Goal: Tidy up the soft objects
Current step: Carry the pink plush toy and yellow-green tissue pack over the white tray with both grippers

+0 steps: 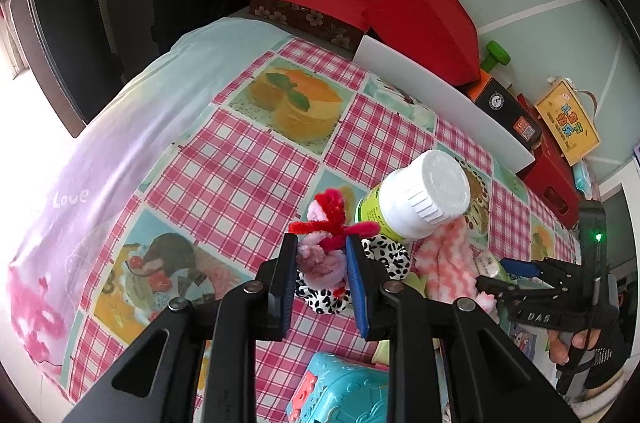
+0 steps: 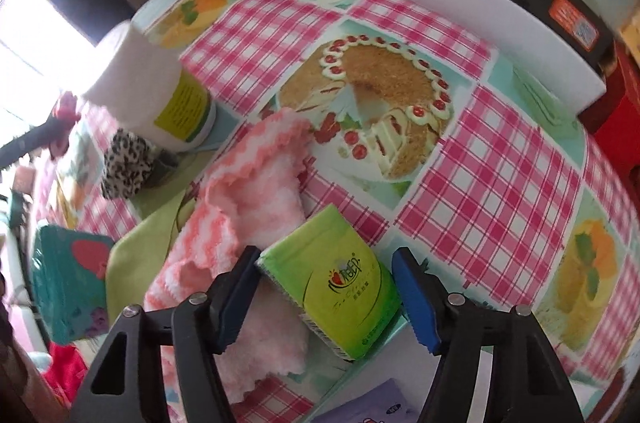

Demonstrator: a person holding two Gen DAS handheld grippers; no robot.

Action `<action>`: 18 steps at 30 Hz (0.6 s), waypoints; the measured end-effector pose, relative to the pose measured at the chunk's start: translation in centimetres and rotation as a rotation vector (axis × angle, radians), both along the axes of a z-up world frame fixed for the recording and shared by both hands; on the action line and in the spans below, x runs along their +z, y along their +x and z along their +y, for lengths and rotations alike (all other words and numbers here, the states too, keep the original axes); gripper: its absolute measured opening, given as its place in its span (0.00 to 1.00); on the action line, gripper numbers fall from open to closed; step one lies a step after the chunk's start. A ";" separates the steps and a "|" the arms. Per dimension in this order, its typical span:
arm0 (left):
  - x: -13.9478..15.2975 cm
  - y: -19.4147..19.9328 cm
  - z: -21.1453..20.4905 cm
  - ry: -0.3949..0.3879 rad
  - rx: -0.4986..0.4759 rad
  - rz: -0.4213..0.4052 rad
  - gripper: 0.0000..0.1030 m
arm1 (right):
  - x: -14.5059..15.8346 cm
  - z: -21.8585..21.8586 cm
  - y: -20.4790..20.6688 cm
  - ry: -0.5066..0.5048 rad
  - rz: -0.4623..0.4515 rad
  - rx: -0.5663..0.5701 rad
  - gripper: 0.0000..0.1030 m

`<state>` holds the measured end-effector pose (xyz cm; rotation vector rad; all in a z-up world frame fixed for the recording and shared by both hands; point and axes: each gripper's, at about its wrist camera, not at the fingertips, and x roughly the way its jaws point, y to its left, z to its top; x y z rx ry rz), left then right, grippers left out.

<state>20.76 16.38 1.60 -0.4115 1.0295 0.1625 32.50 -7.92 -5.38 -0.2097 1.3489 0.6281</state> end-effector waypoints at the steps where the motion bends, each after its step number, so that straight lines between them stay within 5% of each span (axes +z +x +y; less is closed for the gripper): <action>1: 0.0 0.0 0.0 0.000 0.000 0.000 0.24 | 0.1 -0.5 0.4 0.016 0.006 -0.019 0.67; 9: 0.1 0.0 0.0 -0.001 -0.002 -0.003 0.24 | 0.3 -2.6 2.2 0.056 0.014 -0.106 0.66; 18: 1.1 -0.4 -0.2 0.019 -0.001 -0.024 0.24 | 4.2 -3.2 0.8 0.115 -0.039 -0.176 0.65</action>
